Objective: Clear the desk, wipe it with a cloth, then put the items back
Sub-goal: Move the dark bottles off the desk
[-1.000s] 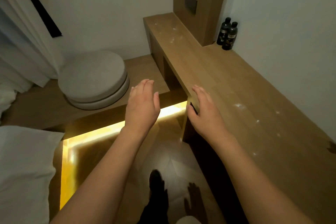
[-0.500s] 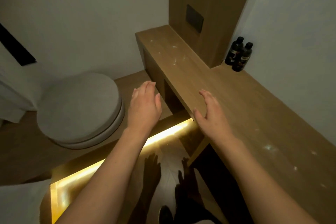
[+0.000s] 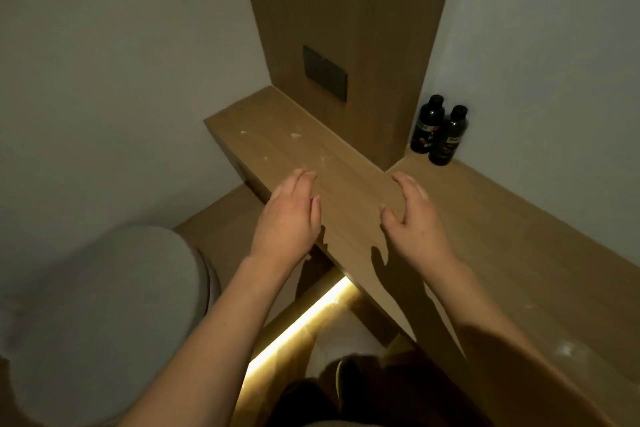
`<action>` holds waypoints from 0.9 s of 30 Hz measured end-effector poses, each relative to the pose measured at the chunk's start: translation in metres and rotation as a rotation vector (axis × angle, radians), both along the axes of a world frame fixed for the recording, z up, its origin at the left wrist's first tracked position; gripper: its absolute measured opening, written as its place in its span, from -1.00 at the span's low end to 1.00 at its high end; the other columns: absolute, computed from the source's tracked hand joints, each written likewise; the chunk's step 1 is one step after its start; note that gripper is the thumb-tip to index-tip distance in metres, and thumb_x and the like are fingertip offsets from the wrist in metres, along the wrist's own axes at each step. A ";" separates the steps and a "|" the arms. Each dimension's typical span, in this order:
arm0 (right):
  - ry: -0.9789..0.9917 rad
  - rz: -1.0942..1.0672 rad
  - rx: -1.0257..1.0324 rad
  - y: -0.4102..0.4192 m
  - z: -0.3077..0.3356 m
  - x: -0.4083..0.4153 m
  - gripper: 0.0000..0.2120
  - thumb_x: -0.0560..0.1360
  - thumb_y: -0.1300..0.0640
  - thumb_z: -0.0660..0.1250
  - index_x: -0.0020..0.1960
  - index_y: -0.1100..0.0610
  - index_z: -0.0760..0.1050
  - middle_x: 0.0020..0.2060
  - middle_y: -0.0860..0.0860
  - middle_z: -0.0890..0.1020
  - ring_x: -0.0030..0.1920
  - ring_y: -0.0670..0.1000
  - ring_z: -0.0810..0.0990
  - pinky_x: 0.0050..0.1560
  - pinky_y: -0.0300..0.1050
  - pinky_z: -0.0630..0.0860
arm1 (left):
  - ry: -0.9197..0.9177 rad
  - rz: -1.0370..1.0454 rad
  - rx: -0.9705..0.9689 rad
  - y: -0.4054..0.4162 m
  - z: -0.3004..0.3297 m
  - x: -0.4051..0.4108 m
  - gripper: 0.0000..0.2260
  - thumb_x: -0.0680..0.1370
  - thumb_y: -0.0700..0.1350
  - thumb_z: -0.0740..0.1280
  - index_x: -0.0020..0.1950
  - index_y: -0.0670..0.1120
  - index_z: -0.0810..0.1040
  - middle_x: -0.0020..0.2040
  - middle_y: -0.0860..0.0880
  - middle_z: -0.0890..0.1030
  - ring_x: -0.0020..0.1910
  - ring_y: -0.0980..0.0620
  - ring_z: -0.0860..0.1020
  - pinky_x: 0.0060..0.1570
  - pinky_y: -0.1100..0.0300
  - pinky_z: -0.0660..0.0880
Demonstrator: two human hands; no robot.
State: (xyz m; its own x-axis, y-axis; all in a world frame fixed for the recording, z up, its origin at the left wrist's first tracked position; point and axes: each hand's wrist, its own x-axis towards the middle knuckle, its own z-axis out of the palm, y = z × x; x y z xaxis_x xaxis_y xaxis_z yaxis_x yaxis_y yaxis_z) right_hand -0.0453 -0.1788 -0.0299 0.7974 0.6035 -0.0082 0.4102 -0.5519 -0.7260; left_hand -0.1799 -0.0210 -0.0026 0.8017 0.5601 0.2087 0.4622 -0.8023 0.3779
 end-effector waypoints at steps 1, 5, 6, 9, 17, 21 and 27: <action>0.010 -0.039 -0.004 0.002 0.001 0.008 -0.38 0.57 0.00 0.31 0.55 -0.13 0.12 0.53 -0.15 0.22 0.50 -0.03 0.27 0.45 0.11 0.34 | 0.000 -0.029 -0.005 0.005 0.001 0.013 -0.59 0.67 -0.03 0.21 0.51 -0.06 0.36 0.47 -0.05 0.43 0.45 0.03 0.38 0.40 0.20 0.21; 0.074 -0.185 -0.029 -0.001 0.000 0.045 -0.37 0.57 0.00 0.32 0.54 -0.17 0.10 0.52 -0.15 0.22 0.25 -0.06 0.48 0.34 0.13 0.48 | 0.013 -0.182 -0.082 0.016 -0.004 0.075 -0.58 0.67 -0.01 0.22 0.53 0.01 0.33 0.50 0.02 0.39 0.47 0.09 0.34 0.39 0.24 0.16; 0.093 -0.231 -0.027 -0.001 0.000 0.055 -0.37 0.57 0.00 0.32 0.53 -0.18 0.10 0.52 -0.15 0.23 0.19 -0.03 0.52 0.28 0.14 0.53 | 0.011 -0.227 -0.122 0.017 -0.005 0.091 -0.58 0.67 -0.01 0.22 0.53 0.02 0.32 0.50 0.04 0.38 0.47 0.12 0.33 0.38 0.26 0.16; 0.119 -0.394 -0.021 -0.001 -0.003 0.081 -0.38 0.57 -0.01 0.32 0.53 -0.18 0.11 0.51 -0.12 0.27 0.18 0.07 0.57 0.23 0.16 0.55 | 0.018 -0.360 -0.232 0.021 -0.008 0.138 -0.58 0.67 -0.01 0.23 0.53 0.06 0.31 0.50 0.11 0.35 0.36 0.31 0.26 0.26 0.47 0.12; 0.175 -0.622 -0.052 -0.002 -0.011 0.132 -0.44 0.60 0.12 0.31 0.55 -0.02 0.20 0.50 -0.02 0.34 0.33 0.04 0.47 0.36 -0.03 0.38 | 0.063 -0.489 -0.504 0.019 -0.010 0.283 -0.60 0.68 -0.07 0.22 0.53 -0.02 0.34 0.50 0.02 0.37 0.11 0.22 0.52 0.29 0.16 0.42; 0.079 -0.601 -0.076 -0.002 -0.015 0.160 -0.48 0.62 0.18 0.27 0.54 0.09 0.24 0.49 0.04 0.36 0.46 0.01 0.33 0.40 -0.14 0.23 | 0.140 -0.454 -0.426 0.013 -0.022 0.352 -0.59 0.69 -0.15 0.18 0.55 -0.11 0.29 0.57 -0.05 0.24 0.39 -0.09 0.44 0.40 0.10 0.31; 0.032 -0.524 -0.084 0.014 -0.029 0.232 -0.51 0.62 0.22 0.26 0.53 0.13 0.29 0.48 0.07 0.38 0.46 0.04 0.34 0.46 -0.07 0.25 | 0.295 -0.348 -0.264 0.016 -0.052 0.407 -0.51 0.63 -0.25 0.23 0.55 -0.13 0.21 0.54 -0.14 0.20 0.25 -0.17 0.54 0.15 0.10 0.47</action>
